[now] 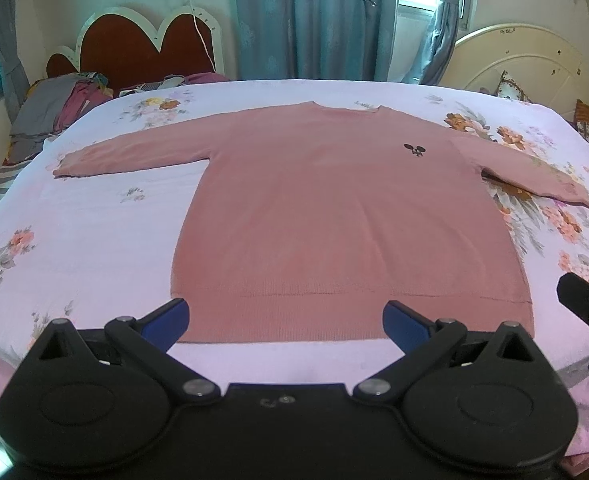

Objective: Fold small clothes

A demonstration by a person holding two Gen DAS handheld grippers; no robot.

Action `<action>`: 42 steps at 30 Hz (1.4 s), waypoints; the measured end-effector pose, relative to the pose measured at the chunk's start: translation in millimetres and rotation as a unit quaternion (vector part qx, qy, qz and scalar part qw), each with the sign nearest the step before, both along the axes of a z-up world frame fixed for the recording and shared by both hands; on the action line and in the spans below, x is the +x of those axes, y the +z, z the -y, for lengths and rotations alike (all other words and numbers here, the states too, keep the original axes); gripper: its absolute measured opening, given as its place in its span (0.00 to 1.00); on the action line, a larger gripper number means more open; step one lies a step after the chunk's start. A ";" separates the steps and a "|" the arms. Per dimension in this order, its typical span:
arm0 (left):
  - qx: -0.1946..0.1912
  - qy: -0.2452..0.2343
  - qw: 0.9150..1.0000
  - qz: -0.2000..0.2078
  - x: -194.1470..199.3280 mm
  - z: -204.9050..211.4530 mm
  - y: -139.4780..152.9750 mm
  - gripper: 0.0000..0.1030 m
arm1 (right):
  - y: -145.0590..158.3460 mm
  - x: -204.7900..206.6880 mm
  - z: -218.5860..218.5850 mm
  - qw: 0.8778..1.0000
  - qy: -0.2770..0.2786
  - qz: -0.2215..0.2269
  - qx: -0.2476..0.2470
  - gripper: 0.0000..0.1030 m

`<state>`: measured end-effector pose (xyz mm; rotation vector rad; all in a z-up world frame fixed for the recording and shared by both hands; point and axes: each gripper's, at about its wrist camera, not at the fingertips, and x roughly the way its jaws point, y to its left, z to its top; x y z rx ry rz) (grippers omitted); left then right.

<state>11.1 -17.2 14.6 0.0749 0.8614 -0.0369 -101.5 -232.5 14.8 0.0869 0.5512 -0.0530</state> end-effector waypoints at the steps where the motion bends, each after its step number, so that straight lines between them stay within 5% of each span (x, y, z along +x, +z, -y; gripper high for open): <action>1: 0.000 0.000 1.000 -0.001 4.3 1.0 -1.1 1.00 | -0.6 3.3 2.0 1.000 -0.002 -0.001 0.000 1.00; 26: -0.003 -0.048 0.999 -0.009 154.4 0.3 -36.0 1.00 | -19.7 141.4 39.8 0.994 -0.107 -0.024 -0.001 1.00; 37: 0.002 -0.051 0.999 -0.013 222.5 16.5 -57.7 1.00 | -37.7 193.2 111.0 0.987 -0.160 -0.034 -0.002 1.00; 42: 0.013 -0.042 0.999 -0.016 244.7 36.2 -69.0 1.00 | -63.0 223.1 180.4 0.980 -0.195 -0.045 0.007 1.00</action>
